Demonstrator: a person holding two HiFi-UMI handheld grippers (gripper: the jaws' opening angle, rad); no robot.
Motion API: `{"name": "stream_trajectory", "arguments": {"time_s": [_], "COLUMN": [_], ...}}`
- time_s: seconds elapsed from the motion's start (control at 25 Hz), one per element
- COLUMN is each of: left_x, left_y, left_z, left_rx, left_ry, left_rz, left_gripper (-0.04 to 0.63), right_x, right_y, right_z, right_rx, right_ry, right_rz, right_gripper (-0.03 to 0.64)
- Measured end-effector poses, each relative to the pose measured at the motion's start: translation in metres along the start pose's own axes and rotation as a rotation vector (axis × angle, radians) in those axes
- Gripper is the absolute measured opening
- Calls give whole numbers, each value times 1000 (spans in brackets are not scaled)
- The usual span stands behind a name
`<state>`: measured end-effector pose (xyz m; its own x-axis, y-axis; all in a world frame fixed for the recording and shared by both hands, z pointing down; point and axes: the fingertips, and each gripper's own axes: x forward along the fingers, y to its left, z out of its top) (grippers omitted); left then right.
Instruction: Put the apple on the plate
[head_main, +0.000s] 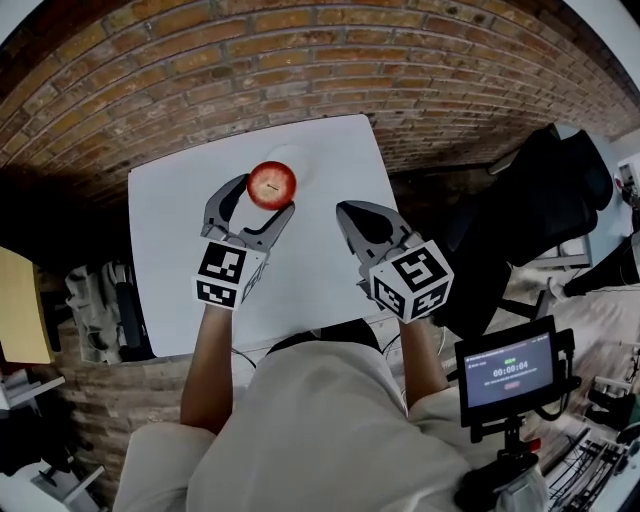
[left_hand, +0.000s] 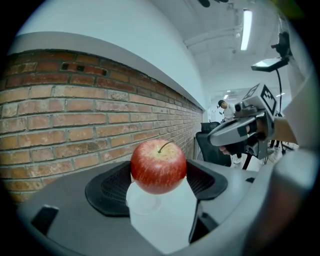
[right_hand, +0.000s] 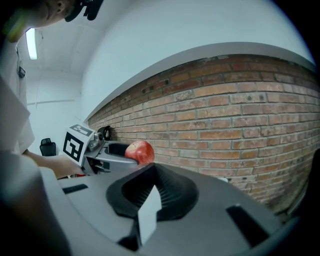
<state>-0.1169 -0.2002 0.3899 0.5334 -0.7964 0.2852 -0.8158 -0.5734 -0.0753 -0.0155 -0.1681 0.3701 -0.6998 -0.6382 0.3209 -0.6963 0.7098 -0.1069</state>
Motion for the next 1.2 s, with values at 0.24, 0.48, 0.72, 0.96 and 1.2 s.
{"name": "stream_trajectory", "arguments": {"time_s": [0.24,0.48,0.72,0.96,1.2], "left_x": [44,75,106,135,160], "left_y": [9,24,35,44,48], "left_z": [-21,-41,-65,-89,-114], "left_rx": [-28,-60,-100,-119,-133], "left_ry": [50,91,125,161,209], "left_rz": [-31,-36,-38,-43,-60], "left_gripper": [353,353,353,353,353], "right_x": [23,41,54,68,84], "right_y": [-28,-48,-69,-90,-112], "right_z": [-12,-22,-35,-46,-62], "right_rx": [31,63,72,102,139], "right_ry": [31,58,90,114,144], "right_rz": [-14,-19,-46,-60,-68], "right_gripper": [2,3,3,2,3]}}
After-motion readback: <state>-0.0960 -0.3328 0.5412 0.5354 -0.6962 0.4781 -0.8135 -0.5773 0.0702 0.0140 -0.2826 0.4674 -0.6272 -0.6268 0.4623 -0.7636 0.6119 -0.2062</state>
